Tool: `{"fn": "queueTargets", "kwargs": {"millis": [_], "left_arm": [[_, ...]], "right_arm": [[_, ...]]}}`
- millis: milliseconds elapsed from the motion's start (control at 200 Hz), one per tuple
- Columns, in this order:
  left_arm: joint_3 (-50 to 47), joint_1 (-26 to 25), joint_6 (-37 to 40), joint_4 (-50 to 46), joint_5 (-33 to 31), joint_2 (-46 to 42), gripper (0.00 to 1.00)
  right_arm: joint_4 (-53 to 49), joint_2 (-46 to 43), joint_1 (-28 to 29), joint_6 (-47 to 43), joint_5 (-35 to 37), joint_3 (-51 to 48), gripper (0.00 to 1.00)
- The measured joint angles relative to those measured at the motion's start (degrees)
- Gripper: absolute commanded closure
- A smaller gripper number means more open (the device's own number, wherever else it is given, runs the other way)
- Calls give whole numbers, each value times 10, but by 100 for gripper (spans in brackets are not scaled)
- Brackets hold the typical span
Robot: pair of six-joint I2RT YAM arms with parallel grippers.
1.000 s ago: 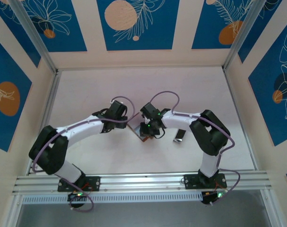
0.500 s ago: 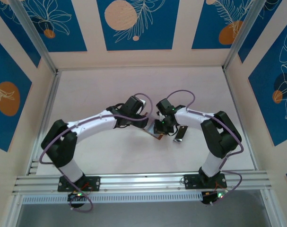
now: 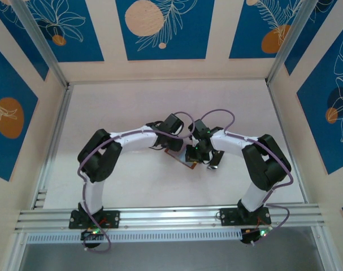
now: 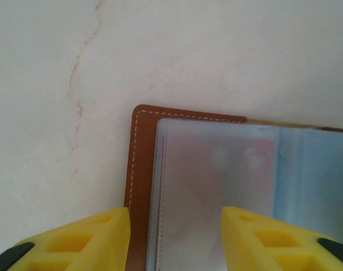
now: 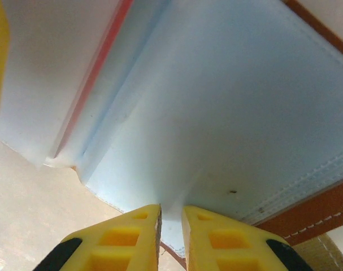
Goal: Put the credit cards into the card holder
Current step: Rotate the card holder at the center of the table.
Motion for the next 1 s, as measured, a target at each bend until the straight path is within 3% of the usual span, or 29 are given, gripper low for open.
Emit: {"fn": "queueTargets", "kwargs": {"millis": [405, 875, 1000], "left_arm": [[-65, -6, -15, 67, -25, -13, 62], [-236, -24, -152, 164, -62, -118, 63], [-254, -30, -176, 166, -72, -132, 63]], "right_arm": [[3, 14, -15, -12, -15, 13, 80], [48, 29, -6, -57, -32, 27, 79], [47, 8, -5, -56, -26, 31, 72]]}}
